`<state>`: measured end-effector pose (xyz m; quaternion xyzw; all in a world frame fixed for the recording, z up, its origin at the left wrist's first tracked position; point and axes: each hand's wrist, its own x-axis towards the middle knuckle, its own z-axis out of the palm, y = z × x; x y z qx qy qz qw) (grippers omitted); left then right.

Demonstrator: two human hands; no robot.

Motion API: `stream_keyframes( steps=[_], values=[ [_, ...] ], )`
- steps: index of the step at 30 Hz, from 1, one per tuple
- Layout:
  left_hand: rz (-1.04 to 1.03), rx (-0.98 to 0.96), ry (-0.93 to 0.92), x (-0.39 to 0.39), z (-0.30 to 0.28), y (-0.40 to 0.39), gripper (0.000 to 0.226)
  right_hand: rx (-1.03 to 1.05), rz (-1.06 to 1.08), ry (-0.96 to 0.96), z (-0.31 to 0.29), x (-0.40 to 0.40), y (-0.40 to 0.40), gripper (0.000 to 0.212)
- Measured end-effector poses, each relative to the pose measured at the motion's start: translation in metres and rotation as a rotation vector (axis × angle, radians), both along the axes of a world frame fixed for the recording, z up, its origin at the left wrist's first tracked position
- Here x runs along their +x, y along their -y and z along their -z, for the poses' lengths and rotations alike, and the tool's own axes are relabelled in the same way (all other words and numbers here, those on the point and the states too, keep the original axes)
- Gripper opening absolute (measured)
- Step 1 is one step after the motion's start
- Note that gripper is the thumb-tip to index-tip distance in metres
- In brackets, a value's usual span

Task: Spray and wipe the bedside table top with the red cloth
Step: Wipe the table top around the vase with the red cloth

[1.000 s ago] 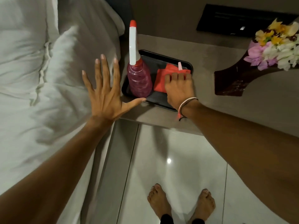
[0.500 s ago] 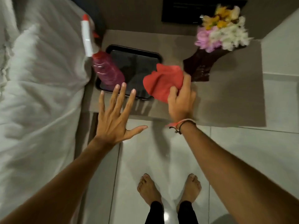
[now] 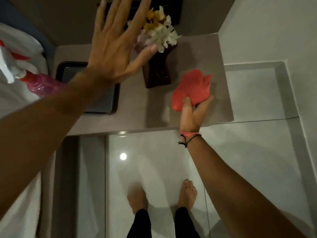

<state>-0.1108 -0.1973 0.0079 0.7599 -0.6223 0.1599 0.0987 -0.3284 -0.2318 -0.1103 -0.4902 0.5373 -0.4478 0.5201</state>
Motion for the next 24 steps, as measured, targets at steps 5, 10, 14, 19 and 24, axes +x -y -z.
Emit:
stream_keyframes(
  steps=[5, 10, 14, 19, 24],
  values=[
    [0.236, 0.165, -0.051, 0.011, -0.002, 0.066, 0.08, -0.399, 0.032, -0.224, 0.015, 0.047, 0.012, 0.034],
    [0.273, 0.283, -0.04, 0.018, 0.024, 0.069, 0.063, -0.661, -0.179, -0.45, 0.046, 0.09, 0.004, 0.038],
    [0.267, 0.256, -0.04, 0.018, 0.025, 0.071, 0.069, -0.824, -0.22, -0.814, 0.063, 0.103, 0.009, 0.058],
    [0.264, 0.267, -0.09, 0.02, 0.033, 0.072, 0.062, -0.832, -0.321, -0.991, 0.075, 0.096, 0.009, 0.047],
    [0.067, 0.42, -0.128, 0.029, 0.04, 0.073, 0.059, -0.644, -0.481, -1.039, 0.071, 0.084, -0.007, 0.047]
  ],
)
